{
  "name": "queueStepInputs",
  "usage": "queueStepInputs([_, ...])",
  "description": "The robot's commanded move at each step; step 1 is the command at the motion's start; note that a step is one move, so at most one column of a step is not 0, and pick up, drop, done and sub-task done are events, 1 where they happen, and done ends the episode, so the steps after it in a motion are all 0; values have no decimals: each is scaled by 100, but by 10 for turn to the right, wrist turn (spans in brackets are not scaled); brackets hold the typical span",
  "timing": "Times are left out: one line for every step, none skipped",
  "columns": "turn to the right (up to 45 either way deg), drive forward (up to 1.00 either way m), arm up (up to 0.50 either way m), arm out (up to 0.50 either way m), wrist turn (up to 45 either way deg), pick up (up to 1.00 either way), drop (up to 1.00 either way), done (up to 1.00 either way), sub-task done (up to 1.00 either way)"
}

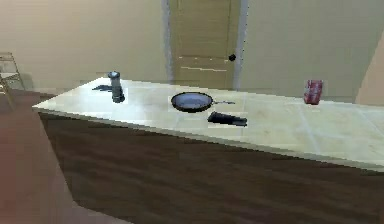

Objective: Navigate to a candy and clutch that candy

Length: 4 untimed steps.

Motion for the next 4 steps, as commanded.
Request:
queueStepInputs([450,0,0,0,0,0,0,0,0])
queueStepInputs([450,0,0,0,0,0,0,0,0])
queueStepInputs([210,0,0,0,0,0,0,0,0])
queueStepInputs([0,45,0,0,0,0,0,0,0])
